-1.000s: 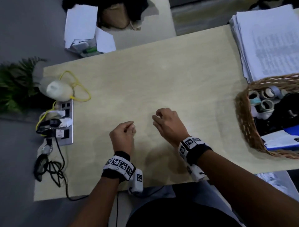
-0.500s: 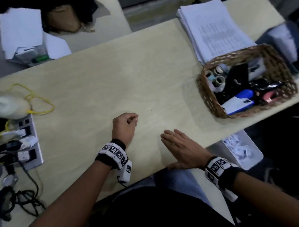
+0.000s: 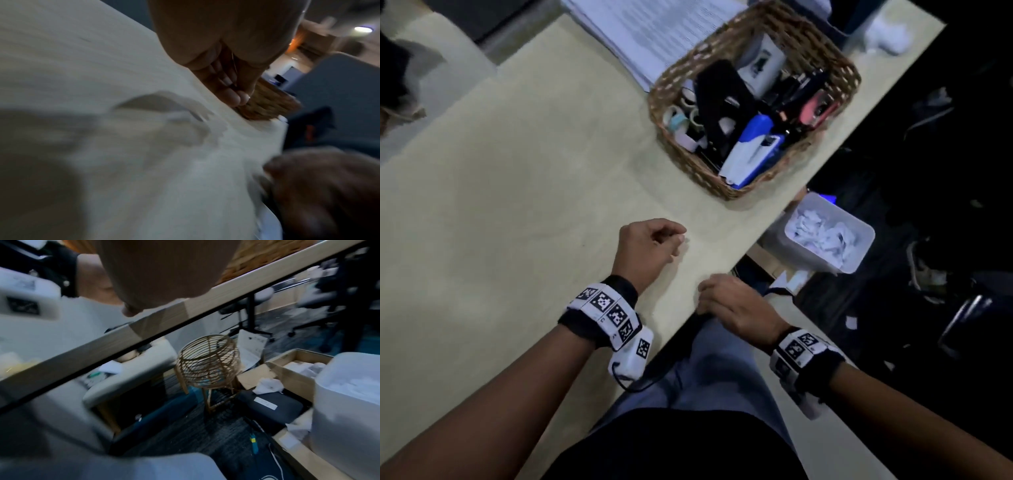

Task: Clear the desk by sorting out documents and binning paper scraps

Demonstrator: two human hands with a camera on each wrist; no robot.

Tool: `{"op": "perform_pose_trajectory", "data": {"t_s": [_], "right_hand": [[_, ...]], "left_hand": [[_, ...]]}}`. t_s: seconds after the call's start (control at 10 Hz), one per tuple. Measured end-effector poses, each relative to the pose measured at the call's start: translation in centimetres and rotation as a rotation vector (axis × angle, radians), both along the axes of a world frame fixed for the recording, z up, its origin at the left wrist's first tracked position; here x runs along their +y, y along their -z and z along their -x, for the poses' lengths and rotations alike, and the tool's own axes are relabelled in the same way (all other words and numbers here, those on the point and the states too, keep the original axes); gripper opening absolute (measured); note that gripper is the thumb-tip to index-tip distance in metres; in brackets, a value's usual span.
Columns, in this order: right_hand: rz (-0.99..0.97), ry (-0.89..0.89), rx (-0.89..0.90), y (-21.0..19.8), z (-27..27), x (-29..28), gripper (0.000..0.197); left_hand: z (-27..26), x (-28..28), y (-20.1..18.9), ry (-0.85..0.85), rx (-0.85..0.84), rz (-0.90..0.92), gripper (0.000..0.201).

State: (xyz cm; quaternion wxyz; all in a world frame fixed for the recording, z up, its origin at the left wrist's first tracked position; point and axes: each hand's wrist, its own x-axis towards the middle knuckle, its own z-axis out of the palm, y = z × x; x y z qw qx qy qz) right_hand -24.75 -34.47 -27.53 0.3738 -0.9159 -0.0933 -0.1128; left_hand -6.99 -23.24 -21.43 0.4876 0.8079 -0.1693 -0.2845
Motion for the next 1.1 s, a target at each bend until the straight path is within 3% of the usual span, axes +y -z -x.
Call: {"op": "perform_pose_trajectory", "data": {"t_s": [0.1, 0.2, 0.3, 0.4, 0.5, 0.6, 0.7, 0.8, 0.9, 1.0, 1.1], "right_hand": [[-0.010, 0.354, -0.031, 0.6, 1.8, -4.3, 0.031], [-0.086, 0.833, 0.078, 2.0, 4.4, -10.2, 0.017], [-0.318, 1.256, 0.163, 5.1, 6.4, -16.9, 0.008], [-0.561, 1.459, 0.363, 9.4, 7.9, -22.3, 0.008], [-0.635, 1.521, 0.525, 13.6, 9.0, -25.8, 0.010], [-0.684, 1.537, 0.613, 15.8, 8.4, -28.1, 0.010], [-0.571, 1.475, 0.772, 17.4, 7.9, -29.8, 0.017], [-0.369, 1.256, 0.979, 18.6, 7.8, -30.2, 0.026], [-0.315, 1.219, 1.078, 17.2, 7.5, -29.9, 0.036], [-0.327, 1.342, 1.065, 15.2, 7.3, -30.2, 0.025], [-0.377, 1.317, 1.024, 11.4, 6.9, -30.3, 0.041]], "left_hand": [[2.7, -5.1, 0.0, 0.167, 0.002, 0.040, 0.014], [6.2, -11.7, 0.4, 0.376, -0.029, 0.066, 0.011], [9.8, -19.2, 3.3, 0.513, -0.008, 0.014, 0.010], [12.2, -25.8, 8.5, 0.525, 0.085, -0.126, 0.008], [12.8, -30.3, 14.4, 0.409, 0.156, -0.245, 0.004], [12.5, -33.2, 19.1, 0.300, 0.152, -0.350, 0.018], [12.2, -35.0, 21.3, 0.334, 0.128, -0.406, 0.013], [12.1, -35.5, 22.8, 0.461, 0.127, -0.511, 0.023], [12.0, -35.3, 22.0, 0.518, 0.200, -0.532, 0.039], [11.4, -34.8, 19.8, 0.576, 0.167, -0.506, 0.027], [11.2, -34.8, 15.5, 0.645, 0.165, -0.477, 0.028]]}}
